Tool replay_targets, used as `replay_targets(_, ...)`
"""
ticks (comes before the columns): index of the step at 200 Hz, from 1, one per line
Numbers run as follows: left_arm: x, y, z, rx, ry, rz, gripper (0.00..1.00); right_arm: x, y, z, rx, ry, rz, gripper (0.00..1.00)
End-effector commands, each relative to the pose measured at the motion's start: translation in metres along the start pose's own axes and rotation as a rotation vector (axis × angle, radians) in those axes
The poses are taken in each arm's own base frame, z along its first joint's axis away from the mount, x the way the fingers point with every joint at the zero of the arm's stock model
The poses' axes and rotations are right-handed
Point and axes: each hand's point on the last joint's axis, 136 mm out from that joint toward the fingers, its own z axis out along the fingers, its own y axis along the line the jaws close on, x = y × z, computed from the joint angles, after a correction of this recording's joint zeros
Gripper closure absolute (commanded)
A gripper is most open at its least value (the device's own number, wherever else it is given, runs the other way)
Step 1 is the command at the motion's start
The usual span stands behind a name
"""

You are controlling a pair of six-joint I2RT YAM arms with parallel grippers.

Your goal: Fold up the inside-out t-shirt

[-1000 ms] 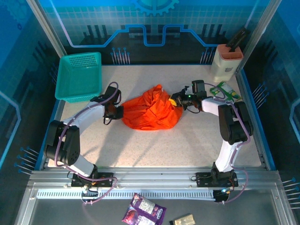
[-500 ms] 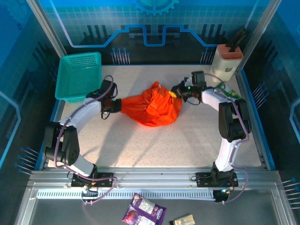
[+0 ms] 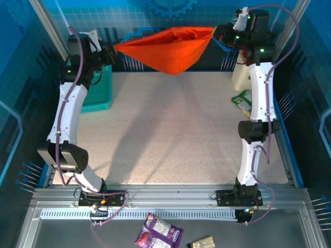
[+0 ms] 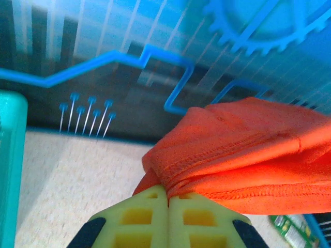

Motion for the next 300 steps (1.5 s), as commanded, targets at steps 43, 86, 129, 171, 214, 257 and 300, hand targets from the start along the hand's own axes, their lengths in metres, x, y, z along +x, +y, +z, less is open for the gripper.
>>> replay_targets(43,0.051,0.016,0.002,0.032,0.085,-0.091,1.0,0.044,-0.043,-0.05,0.273,0.037,-0.114,1.0)
replay_targets(86,0.023,-0.012,-0.017,0.174,-0.008,-0.101,1.0,0.053,0.002,-0.047,0.071,0.004,-0.126,1.0)
replay_targets(129,-0.065,-0.091,-0.102,0.375,-0.248,0.033,1.0,0.068,0.0,-0.024,-0.001,0.054,-0.057,1.0)
replay_targets(171,0.041,-0.044,-0.029,0.319,0.015,-0.188,1.0,-0.011,0.014,-0.145,0.251,-0.292,-0.21,1.0)
replay_targets(214,0.072,-0.05,-0.005,0.379,0.103,-0.255,1.0,-0.012,0.047,-0.199,0.225,-0.446,-0.276,1.0)
replay_targets(257,-0.07,-0.115,-0.121,0.415,-0.201,0.015,1.0,0.059,0.021,-0.097,0.094,-0.183,-0.148,1.0)
replay_targets(300,-0.023,-0.094,-0.09,0.427,-0.114,-0.096,1.0,0.045,0.018,-0.108,0.125,-0.208,-0.16,1.0)
